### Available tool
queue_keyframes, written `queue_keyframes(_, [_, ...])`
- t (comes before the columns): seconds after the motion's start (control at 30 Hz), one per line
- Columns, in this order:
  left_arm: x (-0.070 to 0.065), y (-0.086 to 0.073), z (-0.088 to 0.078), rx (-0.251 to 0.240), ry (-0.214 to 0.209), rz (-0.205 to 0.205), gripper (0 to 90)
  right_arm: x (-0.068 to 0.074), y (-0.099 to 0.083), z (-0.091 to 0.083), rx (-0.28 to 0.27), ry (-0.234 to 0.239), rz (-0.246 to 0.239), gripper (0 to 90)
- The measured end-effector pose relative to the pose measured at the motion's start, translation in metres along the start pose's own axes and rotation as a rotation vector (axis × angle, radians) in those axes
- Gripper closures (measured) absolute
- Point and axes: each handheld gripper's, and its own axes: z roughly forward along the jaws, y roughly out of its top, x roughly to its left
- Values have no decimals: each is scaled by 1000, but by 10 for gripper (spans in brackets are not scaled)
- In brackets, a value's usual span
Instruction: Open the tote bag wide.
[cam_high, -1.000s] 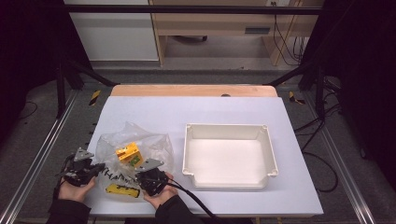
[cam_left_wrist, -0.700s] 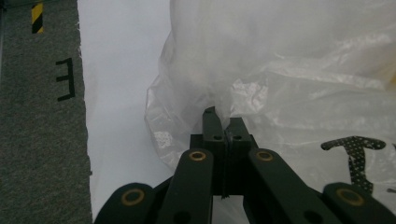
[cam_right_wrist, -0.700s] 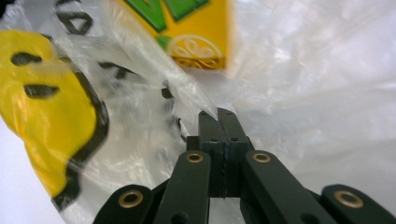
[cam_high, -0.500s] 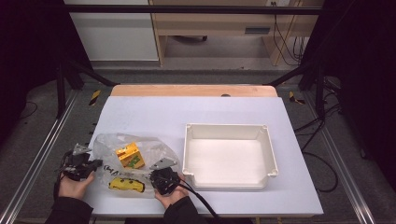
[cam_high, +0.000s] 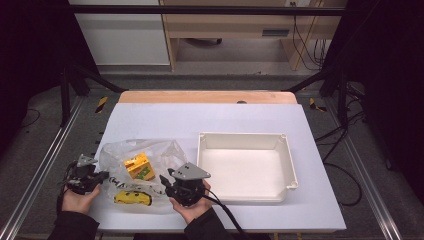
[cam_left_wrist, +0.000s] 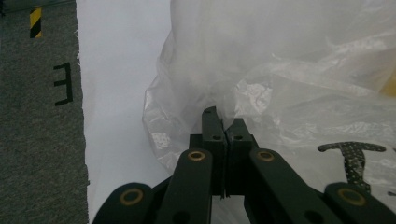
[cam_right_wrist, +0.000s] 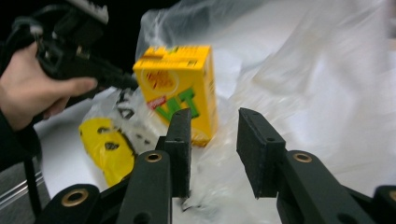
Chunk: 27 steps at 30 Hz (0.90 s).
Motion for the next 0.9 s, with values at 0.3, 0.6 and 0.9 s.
queue_keyframes(0.3, [0, 0, -1, -4, -7, 0, 890, -17, 11, -23, -78, -111, -3, 673])
queue_keyframes(0.6, [0, 0, -1, -1, -4, 5, 891, -34, 13, -19, -71, -225, -1, 646])
queue_keyframes(0.9, [0, -1, -1, -5, -8, 3, 891, -39, 12, -11, -34, -285, 1, 631])
